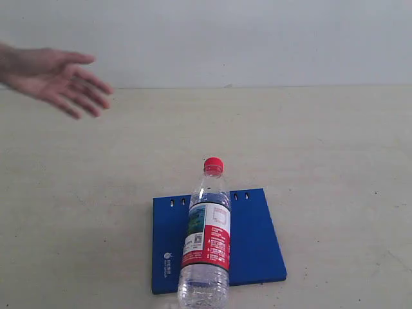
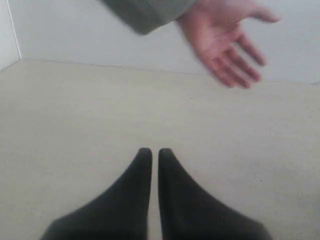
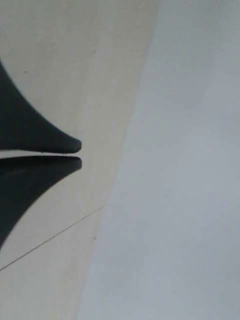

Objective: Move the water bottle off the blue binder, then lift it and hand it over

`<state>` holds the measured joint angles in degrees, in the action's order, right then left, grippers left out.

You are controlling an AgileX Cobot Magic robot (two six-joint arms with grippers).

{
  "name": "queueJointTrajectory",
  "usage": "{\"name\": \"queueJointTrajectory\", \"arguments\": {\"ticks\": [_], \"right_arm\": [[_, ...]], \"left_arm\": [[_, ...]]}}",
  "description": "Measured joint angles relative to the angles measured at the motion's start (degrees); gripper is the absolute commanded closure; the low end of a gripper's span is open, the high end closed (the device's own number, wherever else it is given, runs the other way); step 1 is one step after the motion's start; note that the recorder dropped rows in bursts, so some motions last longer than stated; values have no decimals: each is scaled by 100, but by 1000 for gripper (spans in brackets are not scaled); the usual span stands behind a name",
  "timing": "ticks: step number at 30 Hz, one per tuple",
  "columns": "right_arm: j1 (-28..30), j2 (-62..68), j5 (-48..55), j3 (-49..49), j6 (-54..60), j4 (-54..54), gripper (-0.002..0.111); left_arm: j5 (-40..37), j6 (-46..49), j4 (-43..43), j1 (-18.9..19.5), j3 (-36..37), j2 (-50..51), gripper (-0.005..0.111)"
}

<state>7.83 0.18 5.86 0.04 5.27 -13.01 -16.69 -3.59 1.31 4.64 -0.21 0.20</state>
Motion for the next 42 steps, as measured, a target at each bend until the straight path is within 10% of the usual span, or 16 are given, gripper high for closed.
{"name": "queueJointTrajectory", "arguments": {"ticks": [16,27,31,36,39,42], "right_arm": [[0,0,-2986,-30,-3027,252,107],[4,1613,-3499,-1776,-6302,-3205,54],[4,3584,-4336,-2327,-8434,-5426,53],[4,6289,-5732,-3089,-8390,-5993,53],[-412,7399,-5354,-3914,-8314,-6141,53],[-1487,8091,-2386,-5273,-7812,-6252,53]], "left_arm": [[0,0,0,0,0,0,102],[0,0,0,0,0,0,102],[0,0,0,0,0,0,102],[0,0,0,0,0,0,102],[0,0,0,0,0,0,102],[0,0,0,0,0,0,102]]}}
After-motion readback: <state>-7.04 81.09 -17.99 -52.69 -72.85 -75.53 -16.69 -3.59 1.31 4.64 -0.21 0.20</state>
